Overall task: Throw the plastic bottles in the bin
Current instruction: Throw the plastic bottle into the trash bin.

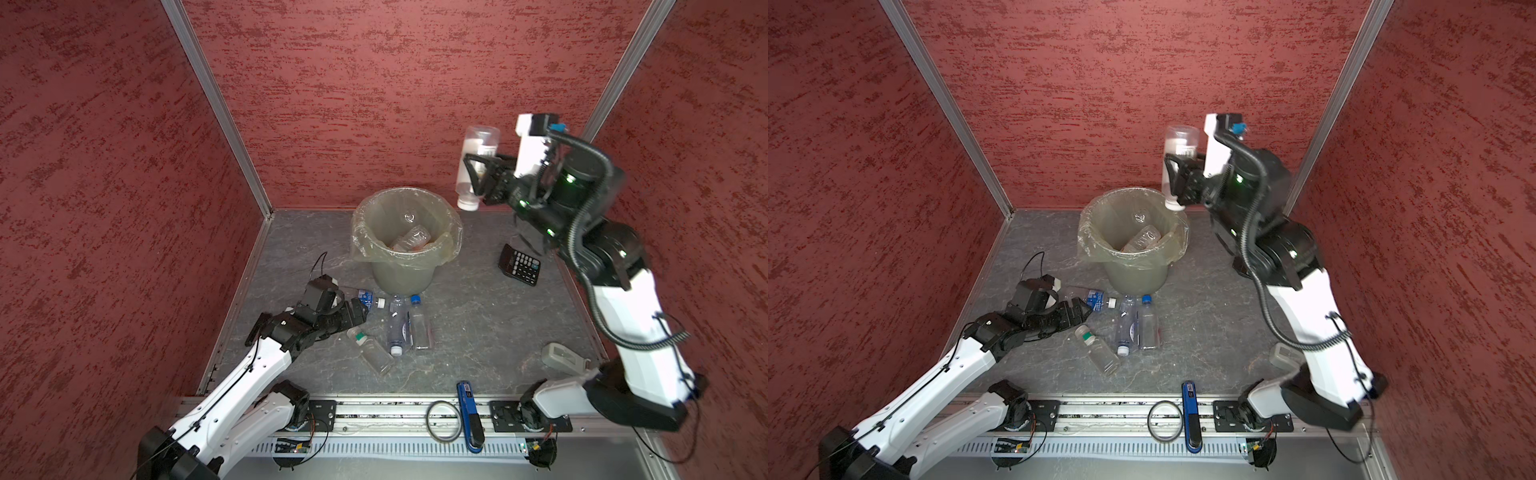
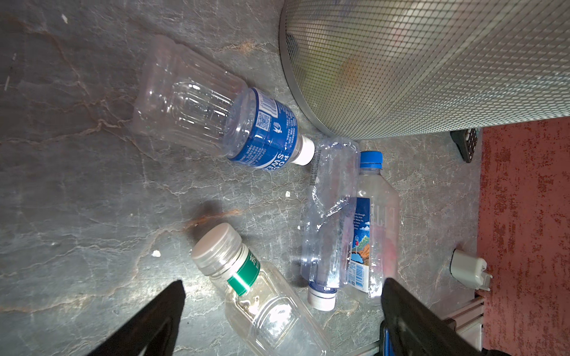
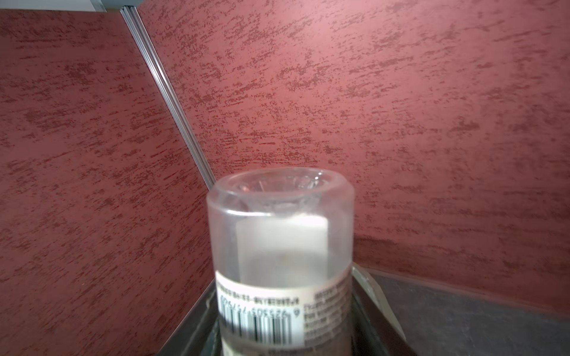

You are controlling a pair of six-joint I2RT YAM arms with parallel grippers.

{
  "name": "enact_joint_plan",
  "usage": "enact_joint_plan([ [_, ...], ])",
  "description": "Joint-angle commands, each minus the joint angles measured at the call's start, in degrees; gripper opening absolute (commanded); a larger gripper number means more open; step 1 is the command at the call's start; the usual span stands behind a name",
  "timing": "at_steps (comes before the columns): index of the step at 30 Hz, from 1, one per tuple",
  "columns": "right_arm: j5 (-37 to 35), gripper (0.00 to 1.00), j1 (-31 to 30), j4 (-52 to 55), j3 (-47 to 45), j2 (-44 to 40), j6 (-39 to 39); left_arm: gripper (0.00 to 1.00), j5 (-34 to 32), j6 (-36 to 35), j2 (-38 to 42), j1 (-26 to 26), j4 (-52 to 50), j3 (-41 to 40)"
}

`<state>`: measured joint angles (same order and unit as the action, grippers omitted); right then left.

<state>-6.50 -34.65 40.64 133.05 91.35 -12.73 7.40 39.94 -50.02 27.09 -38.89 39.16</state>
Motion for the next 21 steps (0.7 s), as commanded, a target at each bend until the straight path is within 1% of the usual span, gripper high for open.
enact_joint_plan([
  [1,-0.7,0.85,0.6,6.1,19.8,16.3,2.3,1.0,0.4,1.5,0.6,0.3,2.6,-1.3],
  [2,-0.9,0.96,1.1,6.6,25.0,19.9,2.8,0.99,0.7,1.7,0.6,0.3,2.8,-1.5],
  [3,-1.8,0.99,1.6,5.9,27.4,22.1,2.9,0.99,0.6,1.9,0.8,0.5,2.9,-1.9],
  [5,-3.2,0.99,2.7,4.7,27.6,22.8,2.0,1.0,0.8,2.0,1.4,0.5,3.0,-2.7],
  [8,-6.0,0.99,2.7,6.3,26.0,19.4,2.3,0.99,0.6,1.6,2.3,0.6,1.7,-2.8],
  [10,-7.7,0.99,2.7,4.9,20.7,14.7,3.0,1.0,-0.2,1.3,3.3,0.7,0.7,-3.1],
  [13,-8.6,0.99,2.6,1.7,9.9,6.3,3.0,0.99,0.0,1.2,3.6,0.8,1.3,-3.8],
  [15,-9.9,0.99,2.7,2.9,4.7,2.3,2.3,1.0,-0.2,1.7,3.0,1.4,1.3,-3.8],
  [17,-11.2,0.99,2.7,4.2,-0.9,-1.3,1.1,0.99,-0.9,2.4,2.5,3.1,1.4,-3.6],
  [21,-11.5,0.98,2.7,1.4,-20.3,-11.7,-1.1,0.99,-3.6,5.7,1.1,7.8,0.6,-3.0],
])
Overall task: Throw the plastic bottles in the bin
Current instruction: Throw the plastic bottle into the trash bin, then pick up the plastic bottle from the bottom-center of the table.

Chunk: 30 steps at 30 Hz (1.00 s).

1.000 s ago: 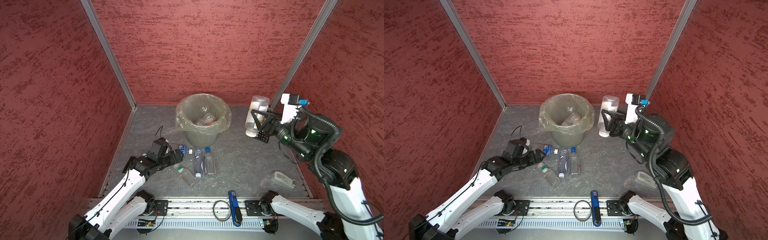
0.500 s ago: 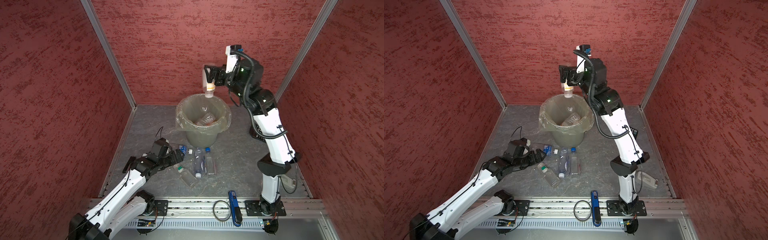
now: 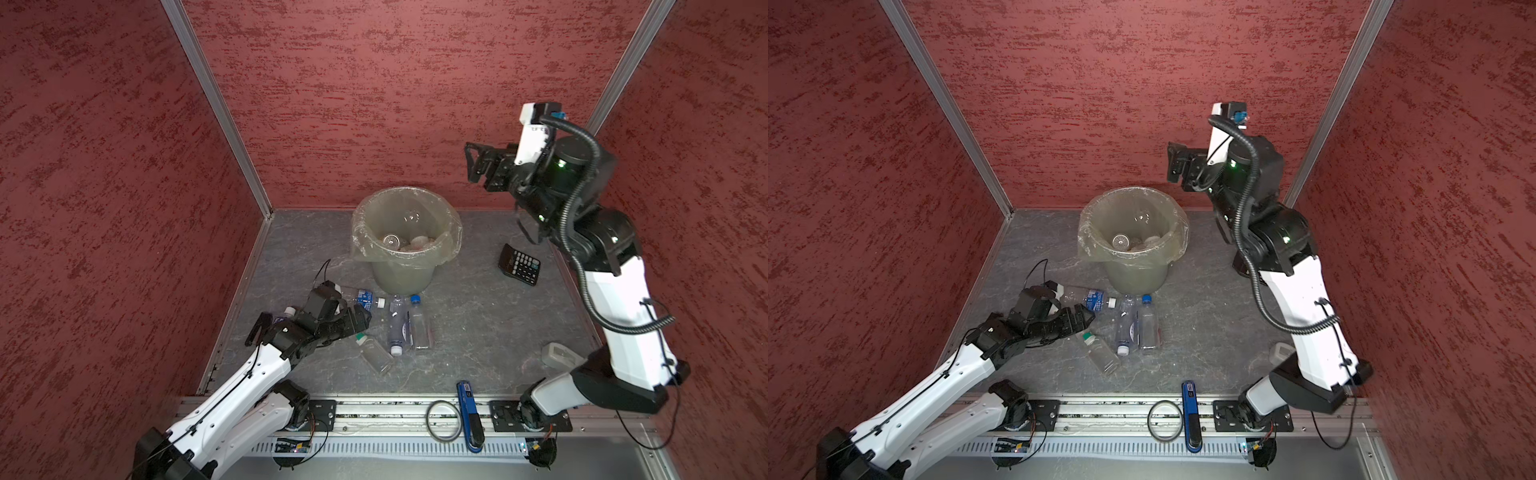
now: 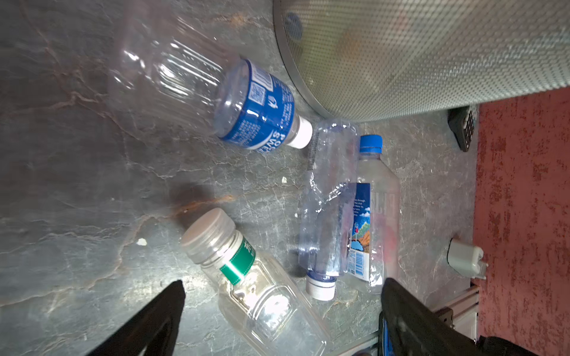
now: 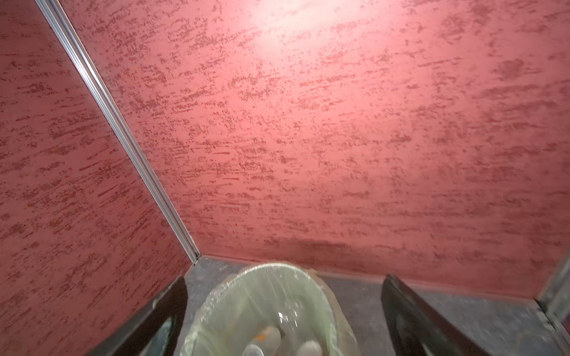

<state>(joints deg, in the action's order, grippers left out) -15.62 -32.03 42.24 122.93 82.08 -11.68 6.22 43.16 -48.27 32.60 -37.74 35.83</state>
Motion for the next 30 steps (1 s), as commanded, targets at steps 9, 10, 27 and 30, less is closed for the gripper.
enact_joint_plan([
  [9,-1.2,0.97,0.1,-1.2,-37.1,-16.5,-5.6,0.99,-9.4,14.7,-4.9,12.5,-6.6,2.6],
  [10,-0.8,0.97,0.2,-1.1,-38.6,-17.3,-5.8,1.0,-9.6,16.3,-5.4,13.2,-7.0,2.8],
  [27,4.0,0.97,0.3,-5.7,-58.3,-25.6,-10.3,1.0,-5.0,31.4,-19.3,15.4,-2.3,4.3],
  [30,3.9,0.97,0.3,-6.1,-61.6,-26.3,-11.1,1.0,-2.3,32.9,-21.7,15.7,0.3,3.7],
])
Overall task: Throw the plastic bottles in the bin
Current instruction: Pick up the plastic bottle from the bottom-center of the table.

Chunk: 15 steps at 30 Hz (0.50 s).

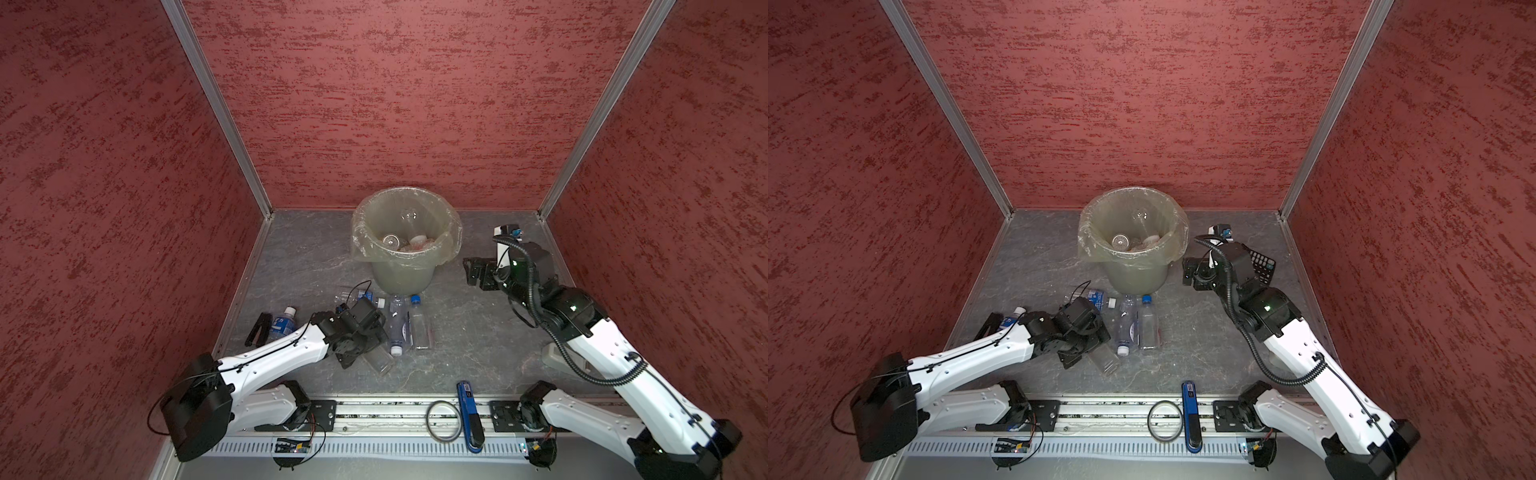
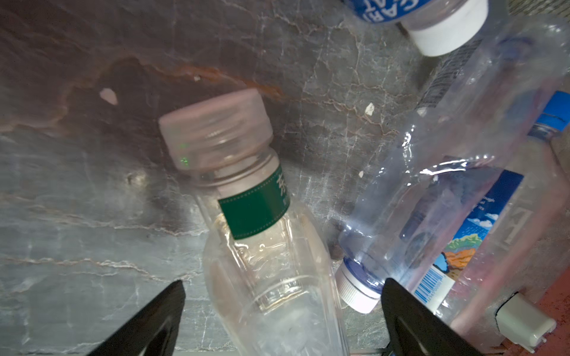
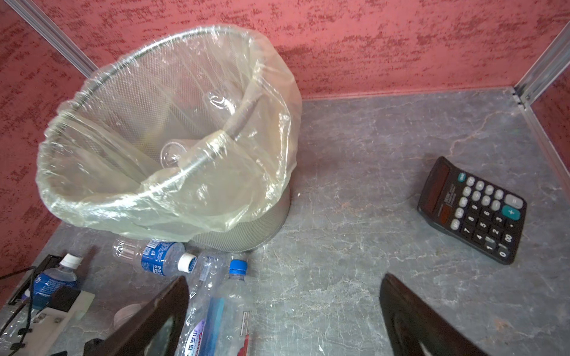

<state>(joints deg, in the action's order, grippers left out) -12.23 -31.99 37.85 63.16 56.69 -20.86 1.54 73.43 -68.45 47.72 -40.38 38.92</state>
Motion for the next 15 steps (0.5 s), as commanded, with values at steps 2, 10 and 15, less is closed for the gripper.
enact_joint_plan([
  [2,1.3,0.97,0.3,-2.3,-4.5,-1.6,-2.6,0.99,2.9,3.5,-2.5,1.2,3.8,0.6],
  [10,2.3,0.97,0.3,-2.4,-11.2,-5.0,-5.3,0.88,3.4,3.8,-6.2,1.5,4.1,1.5],
  [15,2.8,0.96,0.3,-2.0,-11.7,-5.7,-5.7,0.76,2.3,3.2,-4.7,1.1,2.6,0.9],
])
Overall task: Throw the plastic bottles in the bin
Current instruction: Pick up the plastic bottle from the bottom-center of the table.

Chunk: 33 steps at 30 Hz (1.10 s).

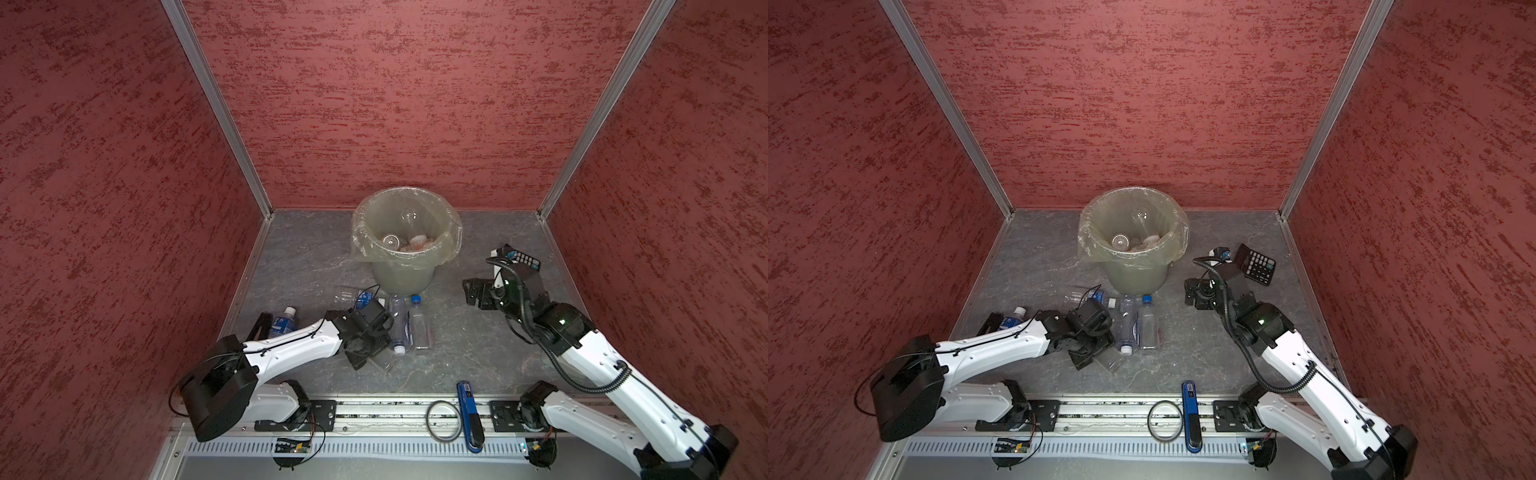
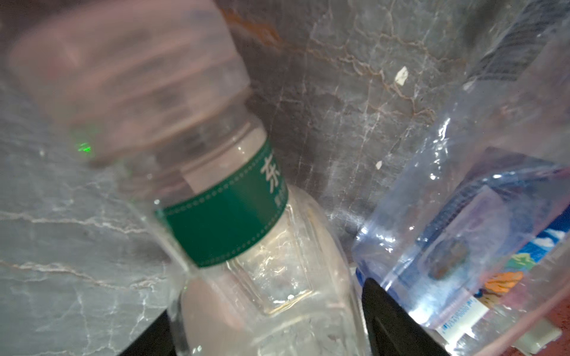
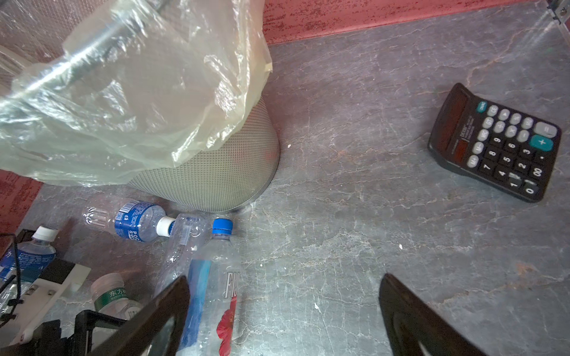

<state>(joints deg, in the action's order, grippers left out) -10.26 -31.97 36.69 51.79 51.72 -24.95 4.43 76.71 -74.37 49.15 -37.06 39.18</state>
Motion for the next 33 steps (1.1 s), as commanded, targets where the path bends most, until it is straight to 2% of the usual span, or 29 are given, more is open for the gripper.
enact_joint_plan([
  [1,1.0,0.96,0.3,-0.8,-0.4,-0.7,-1.7,0.74,-0.9,-0.5,1.6,-0.5,-1.4,0.5],
  [6,1.5,0.95,0.3,-1.0,-0.8,-0.2,-2.1,0.75,-0.8,-4.2,1.9,-3.1,-6.1,0.6],
  [12,2.7,0.94,0.3,-3.0,-1.3,1.3,-3.2,0.76,1.8,-8.8,-0.3,-5.2,-4.9,-0.2],
  [21,3.2,0.92,0.2,-4.0,-2.2,1.4,-4.8,0.76,3.0,-11.2,-6.7,-2.1,-5.0,4.1],
  [28,3.1,0.89,0.3,-3.7,-2.8,0.7,-4.9,0.61,-0.2,-10.1,-3.4,-1.5,-5.4,3.3],
  [33,2.8,0.89,0.3,-3.7,-3.5,0.6,-4.9,0.46,-7.6,-11.4,6.4,0.4,-8.3,3.9],
])
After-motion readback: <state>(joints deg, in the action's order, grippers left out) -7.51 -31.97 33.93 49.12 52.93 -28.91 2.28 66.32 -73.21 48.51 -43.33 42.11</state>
